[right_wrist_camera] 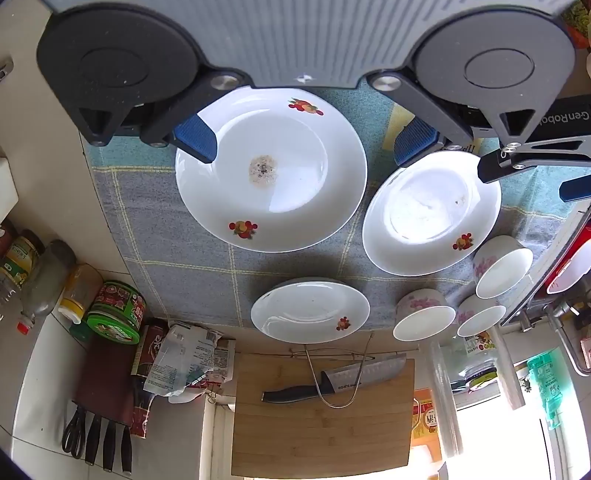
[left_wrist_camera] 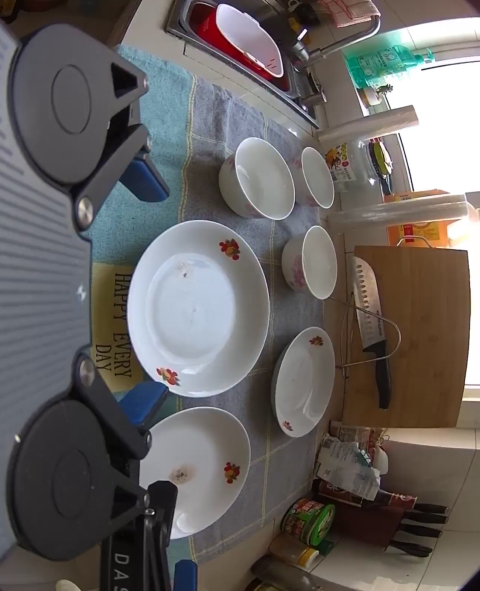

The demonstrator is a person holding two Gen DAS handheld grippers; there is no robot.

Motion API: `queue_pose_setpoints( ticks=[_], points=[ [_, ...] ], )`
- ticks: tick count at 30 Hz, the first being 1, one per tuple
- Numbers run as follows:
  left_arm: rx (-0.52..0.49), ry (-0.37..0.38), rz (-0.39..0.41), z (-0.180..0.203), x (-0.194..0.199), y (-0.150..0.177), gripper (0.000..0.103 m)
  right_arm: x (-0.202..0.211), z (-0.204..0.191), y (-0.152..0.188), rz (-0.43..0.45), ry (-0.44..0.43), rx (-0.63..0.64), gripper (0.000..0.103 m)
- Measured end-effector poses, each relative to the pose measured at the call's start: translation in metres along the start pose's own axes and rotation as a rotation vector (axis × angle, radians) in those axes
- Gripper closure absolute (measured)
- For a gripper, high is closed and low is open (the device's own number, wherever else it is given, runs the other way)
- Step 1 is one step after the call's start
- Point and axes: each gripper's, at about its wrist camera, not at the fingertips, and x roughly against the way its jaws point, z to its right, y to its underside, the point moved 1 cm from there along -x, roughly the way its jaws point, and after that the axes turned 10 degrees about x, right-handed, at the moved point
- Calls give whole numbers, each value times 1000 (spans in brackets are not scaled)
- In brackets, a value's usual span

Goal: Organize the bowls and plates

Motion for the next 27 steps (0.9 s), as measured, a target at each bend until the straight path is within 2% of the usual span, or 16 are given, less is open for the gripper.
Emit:
queue_pose_setpoints(
  ticks=[4, 6, 27],
  points=[
    [-7, -4, -22, -1, -1, -2, 1, 2, 2, -1, 3, 10, 2, 0],
    [-25, -24, 0, 3, 0, 1, 1, 3, 2, -1, 4, 15, 2, 0],
    [1, -5, -16, -2, 3, -1, 1, 6, -4, -1, 14, 6, -8, 0]
  ],
)
